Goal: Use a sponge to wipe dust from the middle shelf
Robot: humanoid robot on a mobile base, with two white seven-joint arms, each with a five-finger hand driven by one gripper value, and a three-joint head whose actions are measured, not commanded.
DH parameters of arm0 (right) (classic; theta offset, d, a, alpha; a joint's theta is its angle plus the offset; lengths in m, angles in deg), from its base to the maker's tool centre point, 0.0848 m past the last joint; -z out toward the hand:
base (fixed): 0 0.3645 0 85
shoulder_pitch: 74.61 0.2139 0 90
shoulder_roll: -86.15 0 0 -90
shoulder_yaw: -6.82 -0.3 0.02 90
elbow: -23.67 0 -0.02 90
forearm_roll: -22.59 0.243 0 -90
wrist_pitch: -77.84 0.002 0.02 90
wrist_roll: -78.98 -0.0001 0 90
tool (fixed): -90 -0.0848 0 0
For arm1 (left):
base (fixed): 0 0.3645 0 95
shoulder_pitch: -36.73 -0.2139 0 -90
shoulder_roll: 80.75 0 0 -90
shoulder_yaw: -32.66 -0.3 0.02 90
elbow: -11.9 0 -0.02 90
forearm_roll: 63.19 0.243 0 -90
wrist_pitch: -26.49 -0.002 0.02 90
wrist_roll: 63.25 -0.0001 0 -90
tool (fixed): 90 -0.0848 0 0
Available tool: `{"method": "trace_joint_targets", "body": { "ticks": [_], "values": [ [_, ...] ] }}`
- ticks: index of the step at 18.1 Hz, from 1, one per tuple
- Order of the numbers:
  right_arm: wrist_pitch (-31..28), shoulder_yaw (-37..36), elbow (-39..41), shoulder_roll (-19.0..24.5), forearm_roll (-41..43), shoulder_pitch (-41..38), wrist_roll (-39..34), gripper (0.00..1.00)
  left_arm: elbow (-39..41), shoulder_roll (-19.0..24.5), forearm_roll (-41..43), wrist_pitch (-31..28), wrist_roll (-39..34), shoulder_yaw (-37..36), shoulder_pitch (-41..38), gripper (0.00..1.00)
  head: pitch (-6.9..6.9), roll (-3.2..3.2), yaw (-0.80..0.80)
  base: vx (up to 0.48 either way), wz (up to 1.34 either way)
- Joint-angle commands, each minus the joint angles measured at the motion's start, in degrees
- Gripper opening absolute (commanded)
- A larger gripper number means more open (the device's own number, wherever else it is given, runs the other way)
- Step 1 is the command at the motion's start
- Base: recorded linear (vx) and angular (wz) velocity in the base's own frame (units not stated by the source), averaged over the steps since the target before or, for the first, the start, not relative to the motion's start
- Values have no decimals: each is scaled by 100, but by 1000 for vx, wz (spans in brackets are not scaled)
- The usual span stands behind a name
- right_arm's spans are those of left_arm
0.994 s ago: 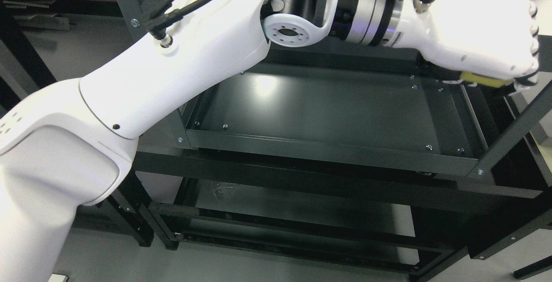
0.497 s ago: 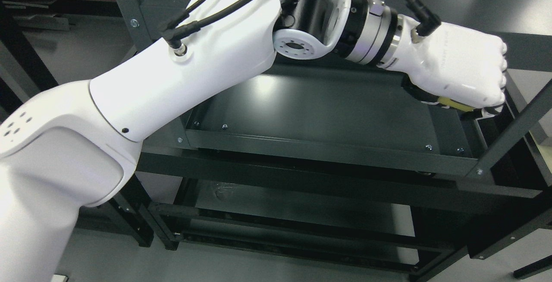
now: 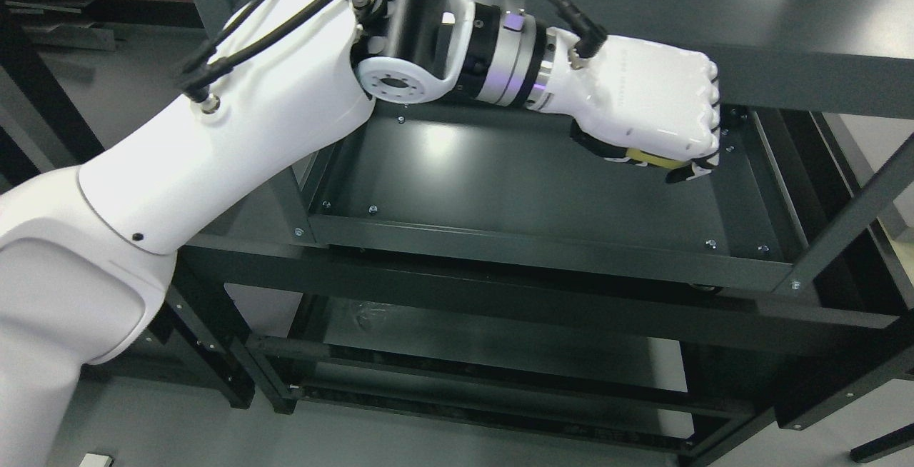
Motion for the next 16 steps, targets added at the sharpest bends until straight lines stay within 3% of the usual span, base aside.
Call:
{"method": "trace_joint_targets", "body": {
  "ticks": [1, 8, 16],
  "values": [
    [-418, 0, 100, -100, 0, 0, 20, 100, 939, 1485, -297, -1, 66, 1050, -607, 2, 0, 0, 0, 0, 0],
    [-418, 0, 100, -100, 0, 0, 11, 100, 1564, 2873, -1158, -1, 92, 1647, -1082, 3, 0, 0, 0, 0, 0],
    [-418, 0, 100, -100, 0, 0, 11, 100, 1986, 4895, -2160, -1, 92, 2219, -1829, 4, 0, 0, 0, 0, 0]
  ]
}}
